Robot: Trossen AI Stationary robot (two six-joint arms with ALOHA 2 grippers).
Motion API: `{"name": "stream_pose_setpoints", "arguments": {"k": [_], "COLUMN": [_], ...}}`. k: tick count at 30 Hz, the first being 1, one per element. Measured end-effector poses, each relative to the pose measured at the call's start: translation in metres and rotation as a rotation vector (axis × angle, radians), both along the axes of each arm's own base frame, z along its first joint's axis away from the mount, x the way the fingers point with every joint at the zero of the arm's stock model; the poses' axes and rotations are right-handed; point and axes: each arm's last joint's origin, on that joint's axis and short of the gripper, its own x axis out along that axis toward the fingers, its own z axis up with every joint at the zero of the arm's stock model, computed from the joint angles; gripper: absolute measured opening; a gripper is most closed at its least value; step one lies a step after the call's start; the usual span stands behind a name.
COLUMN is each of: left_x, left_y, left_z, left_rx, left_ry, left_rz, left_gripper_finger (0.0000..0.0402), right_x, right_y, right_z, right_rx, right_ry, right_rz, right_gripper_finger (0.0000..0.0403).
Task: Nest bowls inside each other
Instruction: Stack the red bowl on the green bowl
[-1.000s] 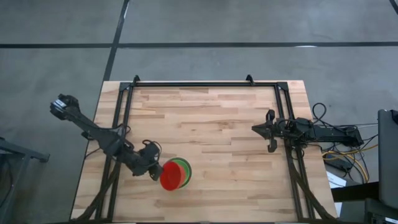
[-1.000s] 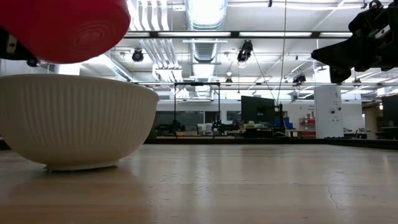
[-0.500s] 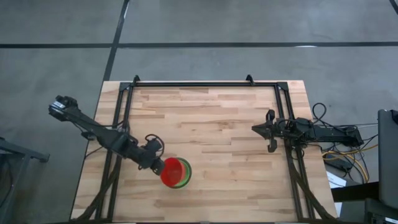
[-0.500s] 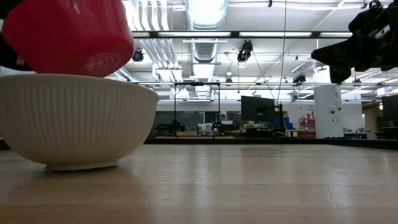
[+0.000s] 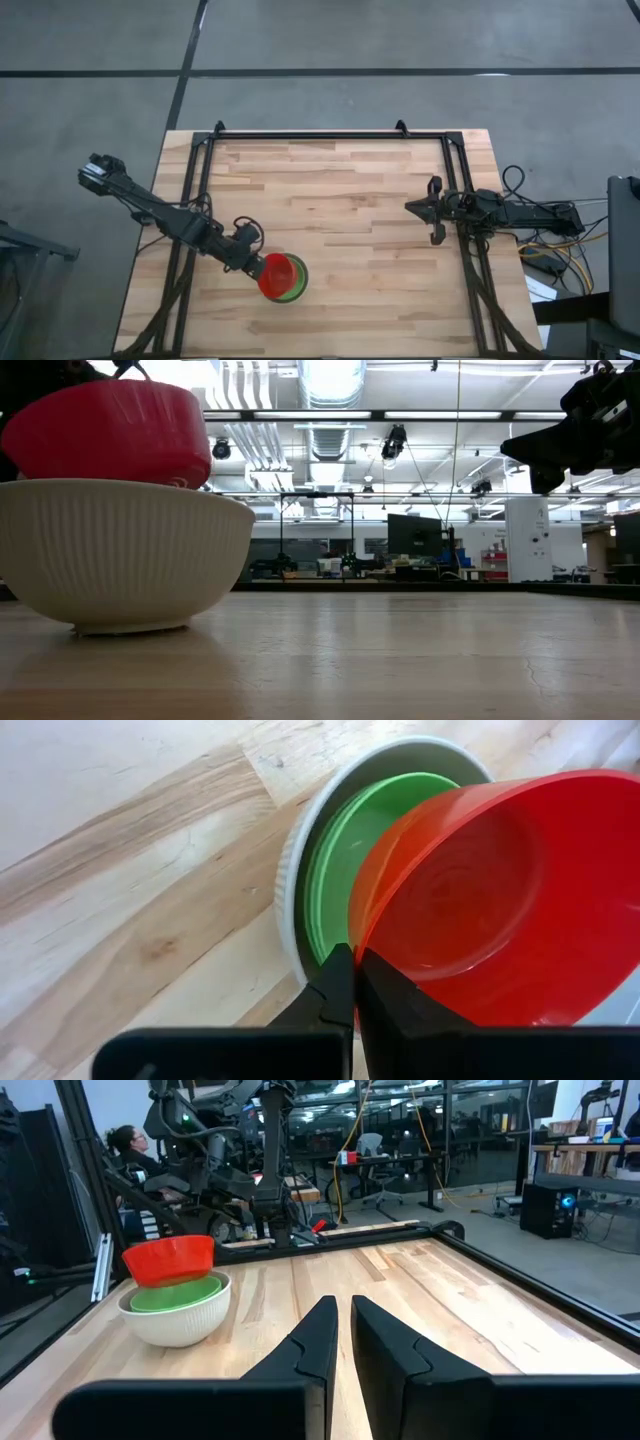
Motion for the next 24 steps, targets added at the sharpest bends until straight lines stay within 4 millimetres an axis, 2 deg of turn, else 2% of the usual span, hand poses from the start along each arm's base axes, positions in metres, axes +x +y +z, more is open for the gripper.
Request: {"name": "stream_pose_setpoints", "arguments": {"k": [11,19,24], "left_x": [0.004,0.013,0.016], "left_y": [-0.001,-0.007,-0.006], "left_z": [-0.007,-0.021,-0.023], "left_rx": [-0.042,-0.073,-0.073], "left_ry": [0.007,0.087,0.099], "left_rz": [0.013,-0.001,0.007], "left_gripper_finger": [0.0003,0.0004,0.0002], "right_x": [0.0,0.0,0.0], "right_y": [0.0,0.0,0.0], "right_z": [0.0,0.0,0.0], "right_rx": [0.001,0.0,0.0], "right_ry": [0.0,0.0,0.0], "right_rz": [0.0,0.0,0.0], "right_gripper_finger": [0.0034,0.0034,0.0034]}}
